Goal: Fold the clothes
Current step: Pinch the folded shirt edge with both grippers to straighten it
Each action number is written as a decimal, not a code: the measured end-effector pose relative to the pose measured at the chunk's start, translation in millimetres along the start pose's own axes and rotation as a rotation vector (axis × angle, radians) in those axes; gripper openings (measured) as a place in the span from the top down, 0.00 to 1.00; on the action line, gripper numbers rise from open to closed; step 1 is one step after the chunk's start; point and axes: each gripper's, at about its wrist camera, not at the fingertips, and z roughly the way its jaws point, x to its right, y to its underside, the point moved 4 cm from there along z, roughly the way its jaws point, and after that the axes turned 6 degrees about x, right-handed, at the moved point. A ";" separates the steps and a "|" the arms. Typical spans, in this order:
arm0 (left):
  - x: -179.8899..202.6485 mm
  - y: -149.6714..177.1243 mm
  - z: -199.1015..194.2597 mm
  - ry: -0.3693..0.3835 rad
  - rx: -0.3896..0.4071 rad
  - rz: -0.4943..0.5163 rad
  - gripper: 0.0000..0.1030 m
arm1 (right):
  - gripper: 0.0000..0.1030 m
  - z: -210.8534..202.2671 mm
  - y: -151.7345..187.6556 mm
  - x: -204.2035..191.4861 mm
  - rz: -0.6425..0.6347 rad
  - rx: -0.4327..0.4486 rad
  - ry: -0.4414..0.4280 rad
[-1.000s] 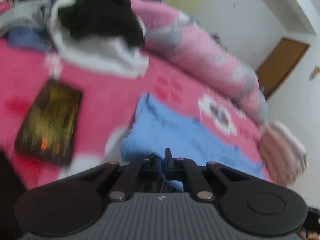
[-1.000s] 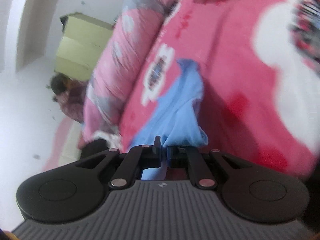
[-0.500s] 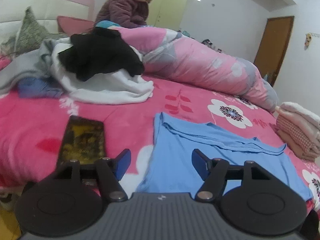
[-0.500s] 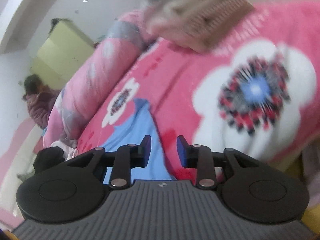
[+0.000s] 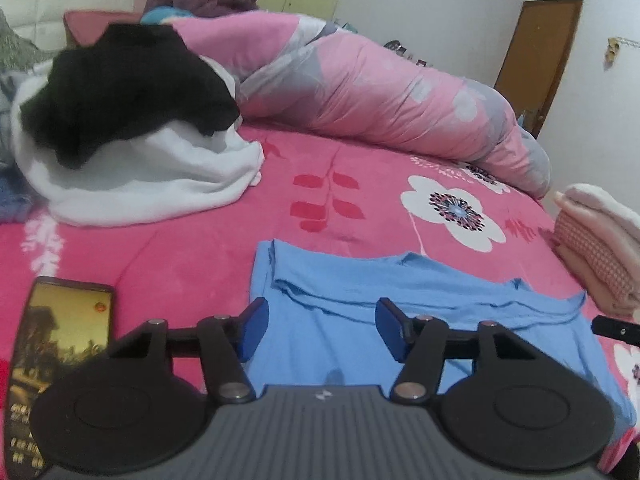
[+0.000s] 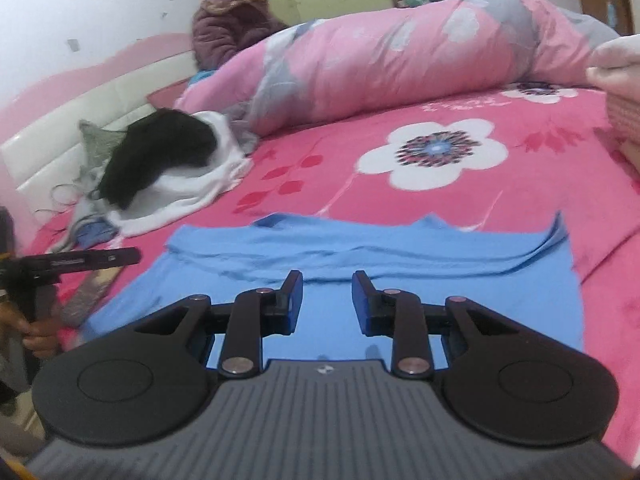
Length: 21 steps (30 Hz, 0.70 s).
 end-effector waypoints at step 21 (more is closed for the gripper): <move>-7.4 -7.4 74.0 0.011 -0.142 -0.031 0.80 | 0.73 50.6 -3.0 168.7 0.525 -0.123 0.061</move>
